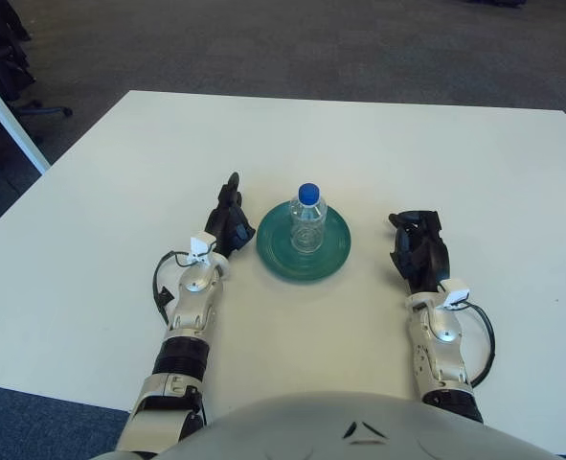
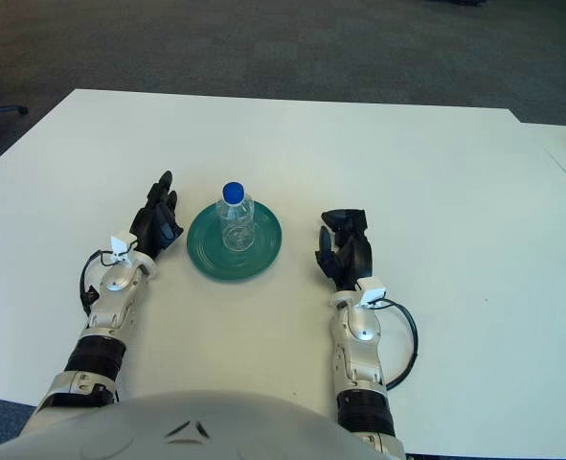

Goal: Put the bottle into the plate.

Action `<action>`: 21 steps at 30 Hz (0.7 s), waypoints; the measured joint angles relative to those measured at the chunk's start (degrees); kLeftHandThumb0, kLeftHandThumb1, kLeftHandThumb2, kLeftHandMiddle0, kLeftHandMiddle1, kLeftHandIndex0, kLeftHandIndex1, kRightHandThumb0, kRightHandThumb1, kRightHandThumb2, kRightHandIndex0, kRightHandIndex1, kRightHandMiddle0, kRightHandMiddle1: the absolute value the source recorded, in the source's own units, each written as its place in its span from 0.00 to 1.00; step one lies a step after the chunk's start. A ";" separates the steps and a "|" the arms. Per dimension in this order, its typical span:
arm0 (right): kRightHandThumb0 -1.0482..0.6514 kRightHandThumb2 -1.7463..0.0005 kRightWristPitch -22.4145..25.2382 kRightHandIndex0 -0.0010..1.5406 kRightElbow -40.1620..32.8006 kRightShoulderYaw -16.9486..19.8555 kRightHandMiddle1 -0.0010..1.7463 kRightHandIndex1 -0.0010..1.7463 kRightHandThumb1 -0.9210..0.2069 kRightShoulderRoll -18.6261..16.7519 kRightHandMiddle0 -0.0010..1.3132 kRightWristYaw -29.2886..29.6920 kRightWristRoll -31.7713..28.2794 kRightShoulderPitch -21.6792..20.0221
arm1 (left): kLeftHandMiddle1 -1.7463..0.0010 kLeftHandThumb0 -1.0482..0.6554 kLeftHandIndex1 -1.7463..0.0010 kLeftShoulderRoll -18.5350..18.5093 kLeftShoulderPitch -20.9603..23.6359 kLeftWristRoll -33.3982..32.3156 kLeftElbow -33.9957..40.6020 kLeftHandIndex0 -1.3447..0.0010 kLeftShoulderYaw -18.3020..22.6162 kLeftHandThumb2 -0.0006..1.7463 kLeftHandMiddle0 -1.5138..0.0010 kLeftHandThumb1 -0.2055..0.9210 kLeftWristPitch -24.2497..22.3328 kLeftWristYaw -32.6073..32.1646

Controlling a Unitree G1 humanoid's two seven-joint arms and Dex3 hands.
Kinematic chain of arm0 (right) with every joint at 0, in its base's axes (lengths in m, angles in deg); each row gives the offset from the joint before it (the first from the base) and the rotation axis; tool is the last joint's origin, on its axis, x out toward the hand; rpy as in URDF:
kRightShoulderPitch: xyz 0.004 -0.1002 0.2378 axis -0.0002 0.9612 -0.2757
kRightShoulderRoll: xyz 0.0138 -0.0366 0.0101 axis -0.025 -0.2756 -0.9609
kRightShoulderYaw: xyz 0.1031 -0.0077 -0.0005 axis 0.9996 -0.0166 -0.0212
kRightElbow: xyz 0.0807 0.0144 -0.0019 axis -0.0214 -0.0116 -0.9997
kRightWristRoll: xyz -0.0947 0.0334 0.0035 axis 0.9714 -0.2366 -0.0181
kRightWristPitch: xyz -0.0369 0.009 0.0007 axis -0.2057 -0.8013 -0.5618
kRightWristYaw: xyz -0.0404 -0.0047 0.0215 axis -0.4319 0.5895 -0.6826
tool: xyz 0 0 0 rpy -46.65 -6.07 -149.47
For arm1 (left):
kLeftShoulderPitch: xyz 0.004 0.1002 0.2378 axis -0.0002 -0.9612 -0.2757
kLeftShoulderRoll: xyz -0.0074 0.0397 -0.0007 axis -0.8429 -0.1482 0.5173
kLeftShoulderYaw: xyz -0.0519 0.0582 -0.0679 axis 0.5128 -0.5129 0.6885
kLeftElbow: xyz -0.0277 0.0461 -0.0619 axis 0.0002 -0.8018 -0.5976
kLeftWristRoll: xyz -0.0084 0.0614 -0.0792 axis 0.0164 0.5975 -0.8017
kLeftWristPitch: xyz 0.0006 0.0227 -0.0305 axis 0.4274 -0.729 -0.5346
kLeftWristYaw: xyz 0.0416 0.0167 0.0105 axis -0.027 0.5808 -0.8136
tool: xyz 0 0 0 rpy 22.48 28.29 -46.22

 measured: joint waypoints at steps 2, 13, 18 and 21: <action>0.41 0.70 0.15 0.34 -0.14 0.02 1.00 0.55 0.00 0.01 0.15 -0.02 -0.05 0.06 | 0.99 0.04 0.88 0.04 0.00 0.26 -1.14 1.00 -0.18 0.67 0.96 1.00 1.98 0.00; 0.41 0.70 0.75 0.34 -1.61 1.05 1.00 0.55 0.00 1.49 0.15 -0.17 -0.16 1.43 | 0.99 0.03 0.86 0.78 0.04 2.08 -5.42 1.00 -1.28 0.68 0.95 1.00 13.20 -0.06; 0.41 0.70 1.08 0.34 -1.76 2.20 1.00 0.56 0.00 3.06 0.15 -0.19 -0.29 1.34 | 1.00 0.02 0.84 1.11 -0.35 2.02 -6.79 1.00 -1.35 0.68 0.95 1.00 20.15 -0.07; 0.41 0.70 1.38 0.34 -1.36 3.14 1.00 0.56 0.00 4.18 0.15 -0.19 -0.48 0.39 | 1.00 0.03 0.84 1.22 -0.24 1.86 -7.38 1.00 -1.31 0.68 0.96 1.00 23.74 -0.07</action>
